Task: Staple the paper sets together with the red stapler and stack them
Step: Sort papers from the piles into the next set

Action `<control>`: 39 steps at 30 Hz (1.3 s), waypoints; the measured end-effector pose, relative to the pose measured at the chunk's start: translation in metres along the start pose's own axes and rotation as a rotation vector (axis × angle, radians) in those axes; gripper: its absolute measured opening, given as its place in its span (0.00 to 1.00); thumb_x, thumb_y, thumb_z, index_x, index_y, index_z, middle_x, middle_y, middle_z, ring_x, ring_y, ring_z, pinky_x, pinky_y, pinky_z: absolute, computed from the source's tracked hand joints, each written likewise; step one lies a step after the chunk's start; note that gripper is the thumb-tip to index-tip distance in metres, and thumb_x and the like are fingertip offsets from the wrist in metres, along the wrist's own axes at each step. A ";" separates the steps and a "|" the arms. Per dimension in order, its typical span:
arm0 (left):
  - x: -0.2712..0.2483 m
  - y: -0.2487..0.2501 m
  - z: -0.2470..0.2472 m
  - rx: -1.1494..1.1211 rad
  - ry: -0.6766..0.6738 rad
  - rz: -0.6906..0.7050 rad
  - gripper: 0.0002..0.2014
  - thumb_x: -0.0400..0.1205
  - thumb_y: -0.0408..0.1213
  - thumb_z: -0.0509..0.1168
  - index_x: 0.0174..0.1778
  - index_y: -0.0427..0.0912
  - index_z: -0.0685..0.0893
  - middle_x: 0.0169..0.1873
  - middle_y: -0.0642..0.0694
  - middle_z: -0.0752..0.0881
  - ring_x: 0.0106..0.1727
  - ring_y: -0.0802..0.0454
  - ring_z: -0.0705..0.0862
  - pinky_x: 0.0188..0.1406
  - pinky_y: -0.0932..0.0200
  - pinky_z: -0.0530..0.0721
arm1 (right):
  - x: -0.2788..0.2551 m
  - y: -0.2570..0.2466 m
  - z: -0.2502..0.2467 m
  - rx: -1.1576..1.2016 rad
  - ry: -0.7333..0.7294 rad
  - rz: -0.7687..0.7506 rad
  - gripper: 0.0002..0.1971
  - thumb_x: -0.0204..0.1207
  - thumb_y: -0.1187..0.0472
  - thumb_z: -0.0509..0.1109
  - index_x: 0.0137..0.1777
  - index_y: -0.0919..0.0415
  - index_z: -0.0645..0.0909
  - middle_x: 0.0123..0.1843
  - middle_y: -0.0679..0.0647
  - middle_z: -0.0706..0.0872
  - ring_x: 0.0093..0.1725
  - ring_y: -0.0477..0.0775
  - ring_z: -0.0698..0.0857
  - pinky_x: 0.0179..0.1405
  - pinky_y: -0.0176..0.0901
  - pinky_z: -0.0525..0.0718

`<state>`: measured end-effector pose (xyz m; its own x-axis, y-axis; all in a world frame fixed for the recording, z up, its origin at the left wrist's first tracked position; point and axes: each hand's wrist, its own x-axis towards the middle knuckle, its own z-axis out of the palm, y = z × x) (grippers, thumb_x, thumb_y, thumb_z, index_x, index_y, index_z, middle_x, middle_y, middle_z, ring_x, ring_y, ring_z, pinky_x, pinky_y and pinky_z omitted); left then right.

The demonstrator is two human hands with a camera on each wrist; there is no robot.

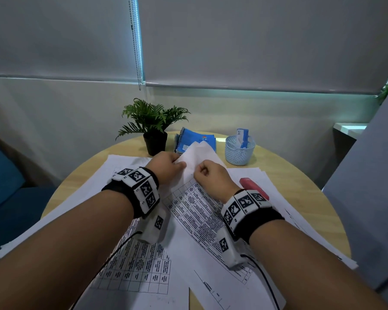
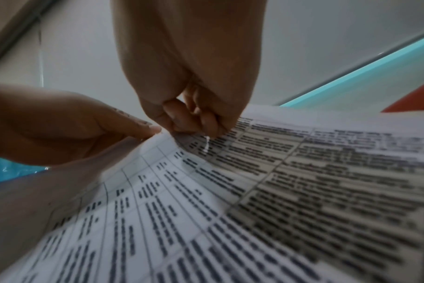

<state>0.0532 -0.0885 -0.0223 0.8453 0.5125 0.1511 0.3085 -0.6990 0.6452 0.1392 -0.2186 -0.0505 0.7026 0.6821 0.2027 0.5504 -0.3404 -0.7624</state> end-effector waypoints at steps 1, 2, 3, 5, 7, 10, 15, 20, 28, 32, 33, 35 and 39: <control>0.000 0.000 0.000 -0.009 0.004 0.001 0.18 0.83 0.38 0.62 0.25 0.49 0.71 0.24 0.54 0.75 0.28 0.60 0.73 0.26 0.65 0.68 | -0.001 0.001 0.000 -0.026 0.005 -0.047 0.04 0.78 0.61 0.66 0.42 0.58 0.77 0.36 0.52 0.80 0.35 0.48 0.76 0.29 0.27 0.70; -0.001 0.001 0.000 -0.016 0.011 0.013 0.18 0.83 0.38 0.62 0.25 0.50 0.71 0.24 0.55 0.74 0.27 0.62 0.73 0.24 0.69 0.67 | -0.002 0.002 -0.001 -0.061 0.015 -0.092 0.04 0.77 0.62 0.66 0.41 0.59 0.77 0.36 0.54 0.81 0.36 0.51 0.77 0.30 0.31 0.71; -0.003 0.002 0.000 -0.025 0.019 0.028 0.18 0.83 0.37 0.62 0.26 0.50 0.71 0.24 0.56 0.74 0.27 0.64 0.71 0.22 0.72 0.65 | -0.002 0.002 -0.002 -0.093 0.029 -0.126 0.05 0.77 0.62 0.66 0.41 0.60 0.77 0.37 0.55 0.82 0.37 0.53 0.78 0.33 0.35 0.73; -0.005 0.004 0.000 -0.056 0.036 0.065 0.15 0.84 0.36 0.61 0.30 0.47 0.73 0.26 0.58 0.73 0.28 0.66 0.71 0.22 0.73 0.66 | -0.001 0.001 -0.005 -0.114 0.062 -0.143 0.05 0.77 0.61 0.68 0.42 0.62 0.80 0.38 0.56 0.84 0.38 0.53 0.80 0.39 0.39 0.77; -0.007 0.004 0.000 -0.075 0.032 0.101 0.08 0.84 0.36 0.61 0.38 0.45 0.75 0.28 0.59 0.74 0.30 0.67 0.71 0.24 0.70 0.65 | 0.001 -0.001 -0.010 -0.112 0.077 -0.110 0.05 0.75 0.61 0.71 0.42 0.62 0.83 0.36 0.52 0.84 0.37 0.50 0.81 0.41 0.37 0.78; -0.010 0.003 0.000 -0.085 0.020 0.141 0.06 0.84 0.36 0.61 0.41 0.44 0.77 0.29 0.58 0.76 0.31 0.67 0.73 0.29 0.69 0.67 | 0.002 -0.005 -0.012 -0.134 0.089 -0.081 0.04 0.73 0.63 0.71 0.39 0.62 0.84 0.29 0.49 0.81 0.38 0.50 0.80 0.48 0.37 0.79; -0.009 0.001 -0.004 -0.096 0.018 0.143 0.06 0.84 0.38 0.61 0.47 0.41 0.82 0.34 0.52 0.80 0.38 0.57 0.77 0.37 0.64 0.70 | 0.001 -0.012 -0.008 -0.104 0.141 -0.097 0.02 0.70 0.65 0.73 0.36 0.60 0.83 0.26 0.43 0.77 0.33 0.47 0.78 0.36 0.34 0.77; -0.010 0.003 -0.002 -0.042 0.017 0.082 0.09 0.83 0.42 0.63 0.49 0.39 0.83 0.37 0.48 0.81 0.41 0.52 0.77 0.37 0.62 0.68 | 0.001 -0.010 -0.002 -0.013 0.140 -0.092 0.03 0.68 0.67 0.74 0.36 0.65 0.83 0.27 0.50 0.78 0.30 0.48 0.75 0.39 0.34 0.73; -0.012 0.013 -0.006 0.023 -0.007 -0.008 0.17 0.82 0.41 0.64 0.53 0.26 0.83 0.39 0.35 0.85 0.45 0.40 0.83 0.36 0.63 0.68 | -0.004 -0.002 -0.001 -0.022 0.134 -0.210 0.02 0.71 0.68 0.71 0.38 0.64 0.83 0.31 0.54 0.83 0.30 0.47 0.77 0.33 0.33 0.76; -0.010 0.016 -0.007 0.080 -0.037 -0.038 0.19 0.82 0.42 0.64 0.53 0.24 0.82 0.40 0.31 0.83 0.54 0.36 0.83 0.36 0.62 0.69 | -0.005 -0.001 0.000 -0.043 0.161 -0.268 0.02 0.70 0.68 0.70 0.38 0.64 0.83 0.32 0.56 0.85 0.32 0.51 0.80 0.35 0.37 0.77; -0.010 0.016 -0.008 0.089 -0.040 -0.039 0.19 0.82 0.42 0.64 0.52 0.24 0.82 0.38 0.32 0.83 0.53 0.35 0.83 0.33 0.61 0.68 | -0.005 0.000 0.000 -0.046 0.159 -0.267 0.02 0.70 0.68 0.70 0.38 0.64 0.84 0.32 0.55 0.85 0.33 0.51 0.81 0.36 0.38 0.78; -0.012 0.018 -0.009 0.080 -0.028 -0.026 0.18 0.82 0.41 0.64 0.51 0.24 0.82 0.40 0.31 0.84 0.53 0.35 0.82 0.31 0.60 0.66 | -0.004 -0.001 -0.001 -0.028 0.142 -0.223 0.02 0.70 0.68 0.71 0.39 0.64 0.84 0.34 0.55 0.86 0.34 0.50 0.81 0.38 0.40 0.80; -0.013 0.017 -0.009 0.089 -0.005 0.004 0.14 0.82 0.40 0.64 0.31 0.40 0.78 0.27 0.46 0.76 0.40 0.42 0.78 0.28 0.59 0.64 | -0.003 -0.009 -0.009 -0.097 0.117 -0.147 0.02 0.70 0.65 0.73 0.40 0.62 0.86 0.35 0.54 0.88 0.37 0.49 0.83 0.40 0.37 0.81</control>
<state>0.0436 -0.1027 -0.0067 0.8486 0.5075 0.1494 0.3428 -0.7425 0.5755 0.1368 -0.2232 -0.0389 0.6559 0.6510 0.3821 0.6879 -0.3073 -0.6575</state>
